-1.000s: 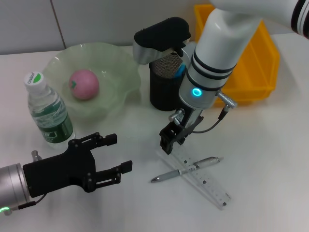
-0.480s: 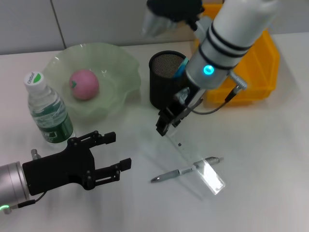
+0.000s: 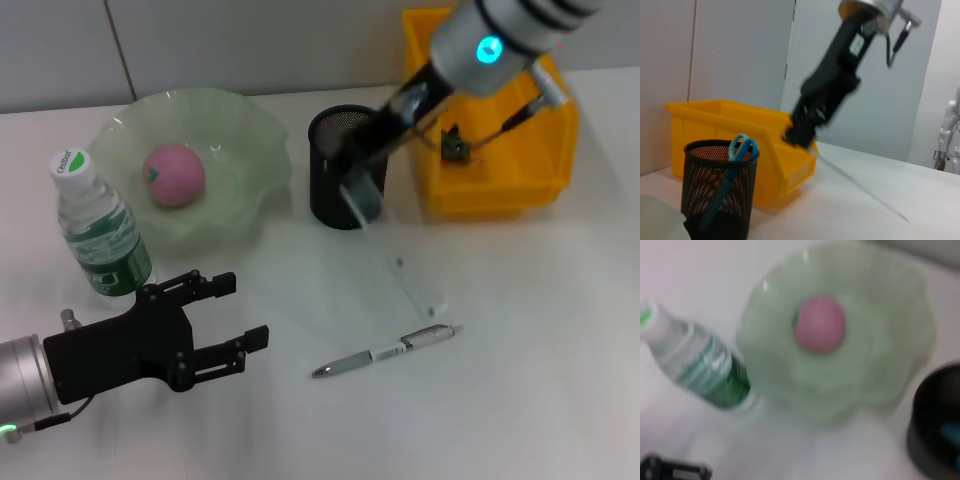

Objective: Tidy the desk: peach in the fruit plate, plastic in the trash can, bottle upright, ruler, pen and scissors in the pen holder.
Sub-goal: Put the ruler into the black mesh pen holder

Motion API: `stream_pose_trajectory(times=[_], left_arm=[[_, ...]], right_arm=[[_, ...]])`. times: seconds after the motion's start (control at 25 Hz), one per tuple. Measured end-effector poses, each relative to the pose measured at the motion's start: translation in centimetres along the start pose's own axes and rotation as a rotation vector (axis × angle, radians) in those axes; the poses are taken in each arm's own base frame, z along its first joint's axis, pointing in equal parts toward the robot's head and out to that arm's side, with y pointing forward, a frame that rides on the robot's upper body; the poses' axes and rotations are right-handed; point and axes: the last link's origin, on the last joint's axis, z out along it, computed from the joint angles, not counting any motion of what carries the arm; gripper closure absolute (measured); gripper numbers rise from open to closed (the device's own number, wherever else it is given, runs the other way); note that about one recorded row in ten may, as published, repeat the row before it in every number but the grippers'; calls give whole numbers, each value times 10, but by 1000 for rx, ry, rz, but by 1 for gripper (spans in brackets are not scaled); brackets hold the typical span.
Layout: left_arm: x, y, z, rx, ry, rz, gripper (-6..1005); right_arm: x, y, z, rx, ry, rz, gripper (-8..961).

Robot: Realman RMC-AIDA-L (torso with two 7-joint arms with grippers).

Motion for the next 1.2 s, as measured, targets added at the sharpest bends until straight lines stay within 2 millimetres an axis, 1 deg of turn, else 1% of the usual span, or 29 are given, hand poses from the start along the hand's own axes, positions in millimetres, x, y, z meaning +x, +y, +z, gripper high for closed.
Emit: stream_pose_trajectory(times=[0.32,0.44,0.56,0.8,0.92,1.2], left_arm=[[2,-3,-1,19,11,-2,224],[3,-4,0,26,20,-9,224],[5,-6,1,35,28,-13,224],[4,-6,2,46,32,-21,224],[4,-7,4,57,36,-26,224],[4,-7,5,65,39,-26,225]], right_arm=[[-23,-17,-50,40,-253,-45,565],[-31,-19,-63,63,-335,-77,563],[-39,-18,-70,66,-415,-115,561],[-44,-21,-72,65,-535,-165,557],[-42,-24,-67,79,-564,-183,554],[-34,-29,-45,93,-612,-214,549]])
